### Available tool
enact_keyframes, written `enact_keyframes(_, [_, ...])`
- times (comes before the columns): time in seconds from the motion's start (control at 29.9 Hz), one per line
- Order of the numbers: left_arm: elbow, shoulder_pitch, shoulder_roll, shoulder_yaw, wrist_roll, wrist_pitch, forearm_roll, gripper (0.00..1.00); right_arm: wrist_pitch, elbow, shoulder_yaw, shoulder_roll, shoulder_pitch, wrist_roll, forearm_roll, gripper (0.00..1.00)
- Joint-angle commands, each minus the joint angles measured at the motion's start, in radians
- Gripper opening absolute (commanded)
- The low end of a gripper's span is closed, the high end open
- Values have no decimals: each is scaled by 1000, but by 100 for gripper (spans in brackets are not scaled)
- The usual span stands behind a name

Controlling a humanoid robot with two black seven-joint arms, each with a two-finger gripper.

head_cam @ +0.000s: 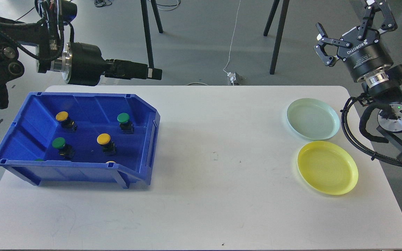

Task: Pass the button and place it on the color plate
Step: 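Move the left gripper over the blue bin toward a yellow-topped button, then lower the left gripper and grasp the yellow-topped button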

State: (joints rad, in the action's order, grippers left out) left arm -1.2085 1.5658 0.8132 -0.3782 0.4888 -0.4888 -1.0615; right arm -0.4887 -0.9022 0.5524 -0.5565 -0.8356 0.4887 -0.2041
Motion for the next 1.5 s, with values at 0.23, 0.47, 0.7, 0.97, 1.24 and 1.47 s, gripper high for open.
enact_keyframes(0.23, [109, 16, -19, -232, 0, 0, -143, 99, 0, 0, 3, 9, 7, 0, 0, 99])
enact_keyframes(0.47, [245, -107, -104, -231, 0, 0, -144, 99, 0, 3, -2, 9, 6, 0, 0, 99])
enact_keyframes(0.7, [302, -185, -114, -223, 0, 0, -143, 99, 0, 26, -2, 9, 9, 0, 0, 99])
enact_keyframes(0.97, [442, -274, -226, -222, 0, 0, -137, 99, 0, 25, -2, 10, 15, 0, 0, 99])
enact_keyframes(1.24, [457, -293, -236, -222, 0, 0, -135, 99, 0, 25, -2, 9, 20, 0, 0, 99])
enact_keyframes(1.47, [510, -316, -255, -222, 0, 0, -130, 99, 0, 23, 0, 9, 26, 0, 0, 99])
